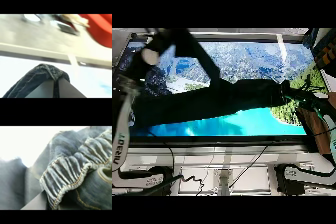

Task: Fold the clothes and pants, and hang the long-sleeved shirts on hangers.

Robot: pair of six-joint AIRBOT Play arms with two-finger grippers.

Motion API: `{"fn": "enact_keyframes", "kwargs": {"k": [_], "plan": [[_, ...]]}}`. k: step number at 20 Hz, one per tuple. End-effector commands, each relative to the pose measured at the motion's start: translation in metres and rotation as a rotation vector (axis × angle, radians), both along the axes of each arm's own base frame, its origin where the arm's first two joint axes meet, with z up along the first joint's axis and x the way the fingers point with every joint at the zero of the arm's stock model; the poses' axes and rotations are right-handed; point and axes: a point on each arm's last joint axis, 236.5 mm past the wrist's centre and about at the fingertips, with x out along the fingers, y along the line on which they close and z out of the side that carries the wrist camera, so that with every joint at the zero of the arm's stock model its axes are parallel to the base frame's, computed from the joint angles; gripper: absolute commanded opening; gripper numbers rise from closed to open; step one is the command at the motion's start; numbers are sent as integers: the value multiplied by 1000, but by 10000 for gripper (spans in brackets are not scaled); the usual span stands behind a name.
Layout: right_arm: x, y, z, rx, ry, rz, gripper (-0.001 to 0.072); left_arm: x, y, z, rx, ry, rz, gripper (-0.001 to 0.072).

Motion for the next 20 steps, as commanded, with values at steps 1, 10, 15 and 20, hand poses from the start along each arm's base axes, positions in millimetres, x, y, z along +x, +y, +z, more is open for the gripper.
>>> {"fn": "enact_keyframes", "kwargs": {"k": [1, 10, 15, 20], "plan": [[23, -12, 35, 134, -78, -128, 37, -14, 99, -10, 66, 111, 133, 21], [-53, 11, -28, -252, 161, 339, 306, -89, 255, -108, 265, 596, 350, 22], [-46, 6, -27, -232, 176, 279, 359, -95, 261, -112, 257, 624, 358, 22], [-36, 1, -16, -194, 181, 214, 37, -96, 262, -112, 261, 625, 360, 21]]}}
